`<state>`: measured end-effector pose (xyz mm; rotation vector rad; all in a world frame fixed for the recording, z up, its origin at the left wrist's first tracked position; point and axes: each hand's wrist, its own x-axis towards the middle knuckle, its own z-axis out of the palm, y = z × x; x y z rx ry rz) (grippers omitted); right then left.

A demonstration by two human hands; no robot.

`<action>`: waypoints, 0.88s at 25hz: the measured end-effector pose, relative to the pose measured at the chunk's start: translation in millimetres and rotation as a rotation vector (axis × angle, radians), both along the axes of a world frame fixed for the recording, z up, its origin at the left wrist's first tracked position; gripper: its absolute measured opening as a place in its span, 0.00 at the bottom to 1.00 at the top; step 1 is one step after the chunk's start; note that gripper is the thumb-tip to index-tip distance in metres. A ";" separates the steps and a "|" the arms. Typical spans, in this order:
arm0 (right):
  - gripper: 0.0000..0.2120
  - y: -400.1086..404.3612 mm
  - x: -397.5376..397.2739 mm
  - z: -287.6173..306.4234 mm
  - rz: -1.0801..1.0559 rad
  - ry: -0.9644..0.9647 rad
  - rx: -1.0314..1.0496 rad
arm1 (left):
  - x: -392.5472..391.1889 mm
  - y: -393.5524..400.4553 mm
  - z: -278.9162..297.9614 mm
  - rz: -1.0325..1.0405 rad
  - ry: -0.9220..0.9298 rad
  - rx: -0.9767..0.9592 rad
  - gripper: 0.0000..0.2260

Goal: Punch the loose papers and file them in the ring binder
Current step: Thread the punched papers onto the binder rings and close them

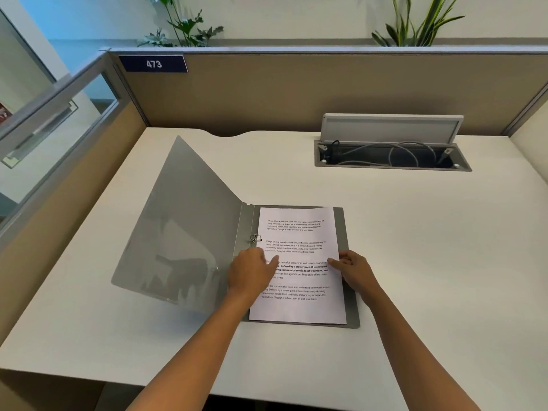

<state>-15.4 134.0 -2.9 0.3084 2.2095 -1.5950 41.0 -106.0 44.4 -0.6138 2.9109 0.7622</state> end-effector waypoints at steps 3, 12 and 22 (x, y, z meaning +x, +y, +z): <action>0.21 -10.1 9.6 23.5 0.121 0.040 -0.180 | -12.6 28.4 6.4 0.008 0.042 0.455 0.12; 0.26 -35.5 23.0 41.8 0.242 0.012 -0.455 | -26.7 55.0 9.1 0.182 -0.035 1.149 0.17; 0.29 -32.5 20.9 27.4 0.162 -0.015 -0.409 | -22.4 45.4 -1.2 0.313 -0.085 1.234 0.05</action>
